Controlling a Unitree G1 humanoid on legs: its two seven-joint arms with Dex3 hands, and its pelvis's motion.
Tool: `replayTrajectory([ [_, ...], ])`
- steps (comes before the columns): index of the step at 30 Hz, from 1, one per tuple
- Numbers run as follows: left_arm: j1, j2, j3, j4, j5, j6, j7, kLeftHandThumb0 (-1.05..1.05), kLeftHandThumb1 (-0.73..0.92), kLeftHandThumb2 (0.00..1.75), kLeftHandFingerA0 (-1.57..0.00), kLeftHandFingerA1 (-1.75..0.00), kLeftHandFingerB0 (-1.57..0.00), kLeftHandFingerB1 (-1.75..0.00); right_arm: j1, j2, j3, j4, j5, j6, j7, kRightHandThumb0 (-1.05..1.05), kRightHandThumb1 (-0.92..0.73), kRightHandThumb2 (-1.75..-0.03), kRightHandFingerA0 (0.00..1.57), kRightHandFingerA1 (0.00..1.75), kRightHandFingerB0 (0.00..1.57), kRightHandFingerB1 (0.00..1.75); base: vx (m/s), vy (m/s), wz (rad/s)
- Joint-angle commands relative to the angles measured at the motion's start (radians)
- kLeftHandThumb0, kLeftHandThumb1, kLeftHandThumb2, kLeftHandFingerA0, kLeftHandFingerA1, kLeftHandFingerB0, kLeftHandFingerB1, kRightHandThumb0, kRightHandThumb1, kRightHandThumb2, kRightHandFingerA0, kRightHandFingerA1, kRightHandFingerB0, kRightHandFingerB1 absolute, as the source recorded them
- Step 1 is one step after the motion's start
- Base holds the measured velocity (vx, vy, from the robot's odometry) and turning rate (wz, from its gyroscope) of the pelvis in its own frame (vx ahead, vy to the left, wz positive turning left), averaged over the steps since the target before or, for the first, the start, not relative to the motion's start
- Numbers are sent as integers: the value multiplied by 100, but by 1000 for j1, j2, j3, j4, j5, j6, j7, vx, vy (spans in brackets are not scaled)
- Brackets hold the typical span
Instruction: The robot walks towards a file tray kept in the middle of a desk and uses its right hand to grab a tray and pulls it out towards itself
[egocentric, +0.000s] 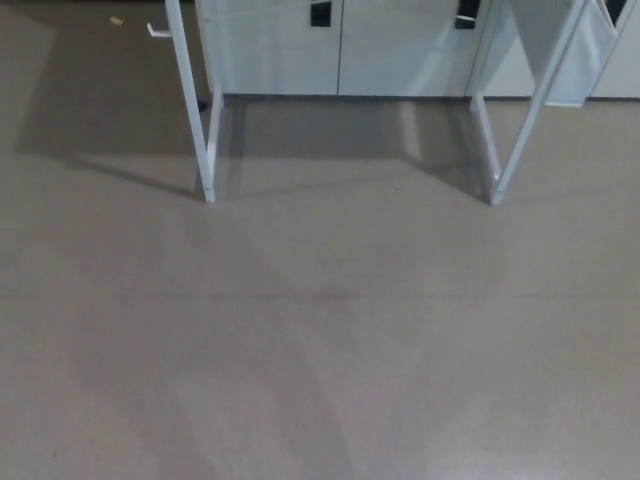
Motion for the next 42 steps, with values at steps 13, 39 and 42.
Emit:
replayTrajectory([
  [13, 17, -21, 38, 41, -40, -59, -123, -43, 43, 80, -26, -91, -8, -59, -12, -17, 69, 17, -52, -94, -29, -43, -49, -76, 52, 61, 38, 51, 180, -45, -1],
  [39, 83, -10, -11, 27, 10, -113, -153, -48, 40, 73, -28, -78, -21, -61, -39, -16, 154, 162, -101, -218, -28, -41, -50, -79, 55, 60, 42, 53, 250, -28, 4],
  [42, 98, -9, -25, 34, 17, -127, -144, -45, 40, 73, -27, -76, -20, -59, -12, -23, 174, 152, -134, -237, -60, -44, -51, -80, 56, 60, 42, 52, 277, 96, -17],
])
